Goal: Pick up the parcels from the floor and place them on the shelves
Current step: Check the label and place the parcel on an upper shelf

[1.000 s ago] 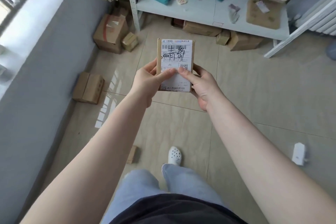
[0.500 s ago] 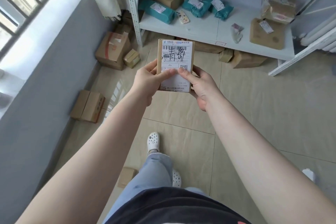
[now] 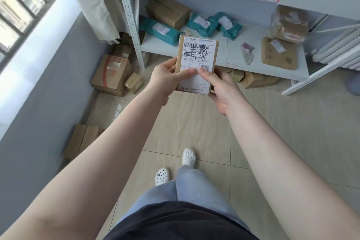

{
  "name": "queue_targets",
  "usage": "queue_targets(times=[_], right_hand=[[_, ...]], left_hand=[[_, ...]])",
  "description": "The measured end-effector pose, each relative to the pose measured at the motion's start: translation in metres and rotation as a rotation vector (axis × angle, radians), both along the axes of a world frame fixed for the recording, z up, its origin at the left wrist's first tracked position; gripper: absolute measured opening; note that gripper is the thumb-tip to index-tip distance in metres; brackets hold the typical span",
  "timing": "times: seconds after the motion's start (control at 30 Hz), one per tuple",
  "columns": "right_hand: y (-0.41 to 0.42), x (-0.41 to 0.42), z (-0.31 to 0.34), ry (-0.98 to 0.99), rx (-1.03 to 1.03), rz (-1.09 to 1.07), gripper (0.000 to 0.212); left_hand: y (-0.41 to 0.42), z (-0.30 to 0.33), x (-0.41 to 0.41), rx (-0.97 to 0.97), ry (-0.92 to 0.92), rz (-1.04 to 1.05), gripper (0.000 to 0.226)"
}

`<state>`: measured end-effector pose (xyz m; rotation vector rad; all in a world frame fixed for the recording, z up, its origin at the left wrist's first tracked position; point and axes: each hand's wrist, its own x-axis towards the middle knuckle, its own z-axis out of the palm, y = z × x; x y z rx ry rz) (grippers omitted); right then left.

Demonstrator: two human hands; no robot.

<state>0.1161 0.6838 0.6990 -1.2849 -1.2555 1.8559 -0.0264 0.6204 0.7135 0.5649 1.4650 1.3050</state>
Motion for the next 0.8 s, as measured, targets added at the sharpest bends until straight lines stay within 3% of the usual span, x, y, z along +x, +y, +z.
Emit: queue_targets(times=[0.2, 0.5, 0.8], right_hand=[[0.071, -0.021, 0.009, 0.032, 0.020, 0.003, 0.024], [0.189, -0.051, 0.011, -0.013, 0.064, 0.053, 0.051], [0.259, -0.097, 0.025, 0.009, 0.090, 0.086, 0.041]], left_hand=[[0.070, 0.008, -0.021, 0.005, 0.036, 0.017, 0.053], [0.176, 0.016, -0.042, 0.028, 0.058, 0.067, 0.050], [0.241, 0.030, -0.090, 0.094, 0.101, 0.087, 0.036]])
